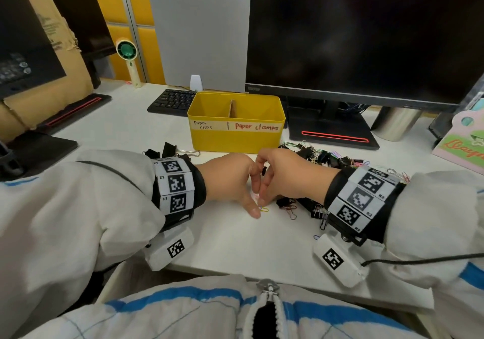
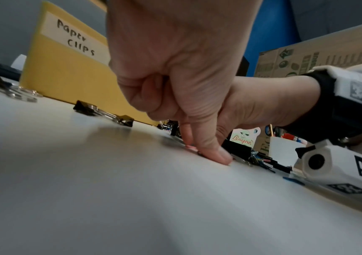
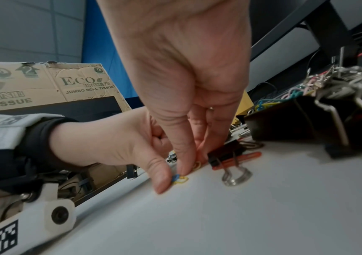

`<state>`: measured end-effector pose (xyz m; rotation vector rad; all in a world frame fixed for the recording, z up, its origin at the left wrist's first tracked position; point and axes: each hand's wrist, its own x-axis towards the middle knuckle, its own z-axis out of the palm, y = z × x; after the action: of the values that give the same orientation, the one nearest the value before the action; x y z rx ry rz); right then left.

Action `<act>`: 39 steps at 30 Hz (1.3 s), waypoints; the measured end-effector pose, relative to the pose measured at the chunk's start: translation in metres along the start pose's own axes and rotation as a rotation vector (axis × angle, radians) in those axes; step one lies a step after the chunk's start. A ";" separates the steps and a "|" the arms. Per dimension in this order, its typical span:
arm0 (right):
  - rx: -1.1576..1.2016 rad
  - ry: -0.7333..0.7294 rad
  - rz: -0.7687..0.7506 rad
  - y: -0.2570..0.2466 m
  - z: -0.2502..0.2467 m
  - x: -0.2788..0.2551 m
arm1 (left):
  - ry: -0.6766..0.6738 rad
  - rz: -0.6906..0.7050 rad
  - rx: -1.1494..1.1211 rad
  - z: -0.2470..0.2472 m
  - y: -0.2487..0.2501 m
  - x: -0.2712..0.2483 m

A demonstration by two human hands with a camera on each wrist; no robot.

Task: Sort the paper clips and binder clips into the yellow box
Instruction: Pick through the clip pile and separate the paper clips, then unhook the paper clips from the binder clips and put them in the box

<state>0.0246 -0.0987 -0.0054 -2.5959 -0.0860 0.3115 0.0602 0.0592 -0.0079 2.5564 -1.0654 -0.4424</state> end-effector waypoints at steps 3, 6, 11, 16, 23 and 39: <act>-0.043 -0.013 -0.012 0.000 0.001 0.000 | 0.013 0.002 -0.090 0.005 -0.004 0.007; -0.104 -0.065 -0.042 0.000 0.000 -0.002 | -0.023 0.027 -0.058 0.008 -0.005 0.012; -0.123 -0.124 -0.083 0.000 -0.001 -0.005 | -0.065 0.000 0.065 0.015 -0.004 0.018; 0.122 0.007 -0.091 -0.001 -0.014 0.001 | -0.076 0.014 0.080 0.000 -0.011 0.020; 0.595 0.374 -0.190 -0.024 -0.069 0.021 | 0.030 -0.031 -0.358 -0.073 -0.036 0.011; 0.338 0.406 -0.244 -0.049 -0.044 0.110 | 0.532 -0.152 -0.132 -0.098 -0.092 0.083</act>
<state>0.1416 -0.0645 0.0340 -2.2320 -0.1861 -0.2687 0.2127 0.0785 0.0286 2.4359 -0.6294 0.1309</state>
